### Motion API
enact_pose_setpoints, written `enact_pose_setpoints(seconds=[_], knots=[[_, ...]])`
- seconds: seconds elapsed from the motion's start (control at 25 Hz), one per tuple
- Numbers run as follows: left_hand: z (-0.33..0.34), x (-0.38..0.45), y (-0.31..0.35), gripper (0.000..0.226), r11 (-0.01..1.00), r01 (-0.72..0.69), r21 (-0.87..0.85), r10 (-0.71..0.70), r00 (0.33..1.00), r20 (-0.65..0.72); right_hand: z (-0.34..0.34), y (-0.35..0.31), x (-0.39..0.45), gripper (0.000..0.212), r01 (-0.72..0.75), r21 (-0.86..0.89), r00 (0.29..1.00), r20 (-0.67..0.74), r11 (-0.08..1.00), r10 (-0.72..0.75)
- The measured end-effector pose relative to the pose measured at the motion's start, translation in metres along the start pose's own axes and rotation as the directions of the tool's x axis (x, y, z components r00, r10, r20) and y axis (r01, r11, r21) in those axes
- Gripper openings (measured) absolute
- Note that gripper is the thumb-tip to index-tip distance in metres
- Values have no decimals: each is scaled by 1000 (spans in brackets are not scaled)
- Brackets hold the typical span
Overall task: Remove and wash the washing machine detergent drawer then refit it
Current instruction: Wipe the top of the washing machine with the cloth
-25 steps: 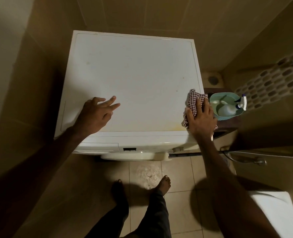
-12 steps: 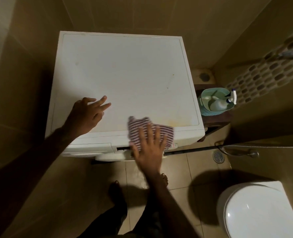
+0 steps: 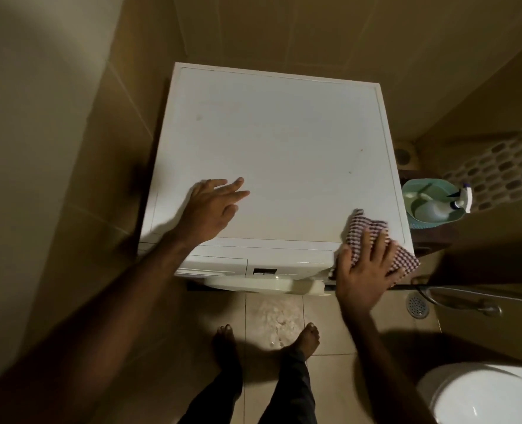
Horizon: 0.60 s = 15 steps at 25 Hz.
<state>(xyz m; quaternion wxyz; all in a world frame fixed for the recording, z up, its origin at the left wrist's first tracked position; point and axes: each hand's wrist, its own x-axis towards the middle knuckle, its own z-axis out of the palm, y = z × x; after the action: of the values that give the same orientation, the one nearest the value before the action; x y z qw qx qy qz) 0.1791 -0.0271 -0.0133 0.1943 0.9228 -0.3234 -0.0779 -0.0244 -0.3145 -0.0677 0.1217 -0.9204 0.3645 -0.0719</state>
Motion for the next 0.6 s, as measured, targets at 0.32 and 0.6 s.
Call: enact_pose_setpoints(seconds=[0.32, 0.6], knots=[[-25, -68, -41, 23, 786, 295, -543, -529, 776, -345, 63, -195, -118, 70, 737, -3, 661, 208, 676, -721], [-18, -117, -67, 41, 425, 553, -717, -849, 519, -102, 79, -315, -111, 73, 930, 38, 335, 331, 367, -882]])
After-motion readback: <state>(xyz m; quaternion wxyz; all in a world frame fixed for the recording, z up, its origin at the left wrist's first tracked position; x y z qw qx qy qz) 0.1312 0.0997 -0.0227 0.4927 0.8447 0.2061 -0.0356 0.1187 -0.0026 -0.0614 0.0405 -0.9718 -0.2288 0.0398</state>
